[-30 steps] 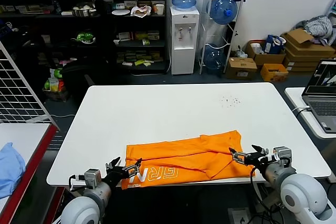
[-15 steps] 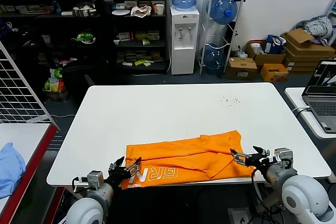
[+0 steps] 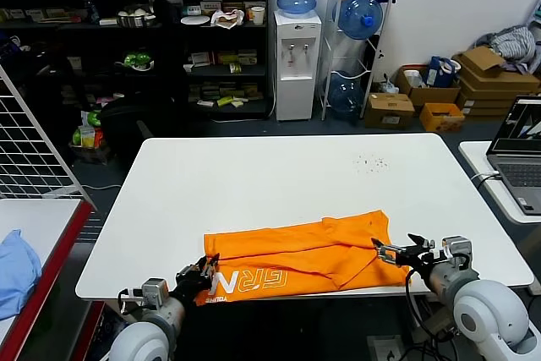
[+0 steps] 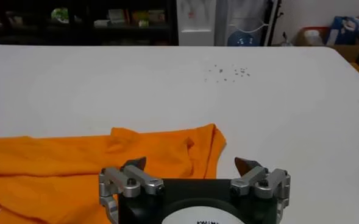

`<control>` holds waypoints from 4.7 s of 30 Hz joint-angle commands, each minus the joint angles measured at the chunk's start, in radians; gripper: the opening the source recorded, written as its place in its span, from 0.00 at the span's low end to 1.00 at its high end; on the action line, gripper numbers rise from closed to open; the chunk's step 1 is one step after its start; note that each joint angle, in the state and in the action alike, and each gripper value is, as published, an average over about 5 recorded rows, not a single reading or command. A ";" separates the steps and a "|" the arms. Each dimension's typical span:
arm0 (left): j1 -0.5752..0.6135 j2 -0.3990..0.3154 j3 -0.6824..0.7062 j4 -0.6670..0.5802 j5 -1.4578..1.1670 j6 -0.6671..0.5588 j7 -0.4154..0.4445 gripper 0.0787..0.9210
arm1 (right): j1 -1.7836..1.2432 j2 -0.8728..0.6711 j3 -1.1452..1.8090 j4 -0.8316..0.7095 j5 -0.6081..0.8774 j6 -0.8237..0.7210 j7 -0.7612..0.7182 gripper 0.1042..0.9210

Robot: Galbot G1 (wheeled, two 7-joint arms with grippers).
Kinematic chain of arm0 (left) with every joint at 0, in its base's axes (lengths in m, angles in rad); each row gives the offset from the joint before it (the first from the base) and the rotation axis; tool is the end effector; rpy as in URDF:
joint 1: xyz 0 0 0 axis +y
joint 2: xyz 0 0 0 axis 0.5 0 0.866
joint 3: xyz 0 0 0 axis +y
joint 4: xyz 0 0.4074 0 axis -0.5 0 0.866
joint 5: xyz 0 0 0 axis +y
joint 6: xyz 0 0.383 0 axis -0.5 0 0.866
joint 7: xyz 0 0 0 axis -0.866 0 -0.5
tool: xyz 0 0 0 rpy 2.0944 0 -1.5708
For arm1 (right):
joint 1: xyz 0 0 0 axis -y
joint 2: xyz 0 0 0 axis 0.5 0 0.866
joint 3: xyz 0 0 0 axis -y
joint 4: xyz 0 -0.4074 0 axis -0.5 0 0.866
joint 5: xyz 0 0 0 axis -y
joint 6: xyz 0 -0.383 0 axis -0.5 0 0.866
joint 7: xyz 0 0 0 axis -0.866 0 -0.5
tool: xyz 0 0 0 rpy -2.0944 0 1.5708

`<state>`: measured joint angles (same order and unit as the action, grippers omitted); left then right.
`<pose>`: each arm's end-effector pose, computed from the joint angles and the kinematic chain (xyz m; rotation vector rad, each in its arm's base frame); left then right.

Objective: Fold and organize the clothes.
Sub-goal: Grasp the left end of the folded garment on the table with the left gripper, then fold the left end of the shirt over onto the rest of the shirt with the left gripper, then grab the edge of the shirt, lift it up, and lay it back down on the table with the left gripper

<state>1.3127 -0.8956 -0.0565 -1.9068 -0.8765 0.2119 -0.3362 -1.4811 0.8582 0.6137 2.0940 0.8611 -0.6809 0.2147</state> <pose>0.2273 0.0486 -0.3947 -0.3111 -2.5272 0.2553 0.2393 -0.1638 -0.2695 0.1513 -2.4621 -0.0139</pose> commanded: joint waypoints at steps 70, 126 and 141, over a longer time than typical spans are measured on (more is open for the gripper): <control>-0.516 0.041 0.270 -0.169 -0.691 0.110 -0.446 0.03 | 0.004 0.149 -0.048 0.015 -0.179 0.040 -0.017 1.00; -0.238 0.315 -0.010 -0.063 -0.356 0.108 0.014 0.68 | -0.014 0.118 -0.031 0.044 -0.160 0.044 -0.026 1.00; -0.149 0.300 0.057 0.036 -0.190 0.029 0.211 1.00 | -0.069 0.118 0.021 0.079 -0.155 0.049 -0.031 1.00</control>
<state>1.0748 -0.6264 0.0045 -1.9226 -1.1983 0.2738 -0.2806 -1.5256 0.9767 0.6115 2.1610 0.7058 -0.6336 0.1855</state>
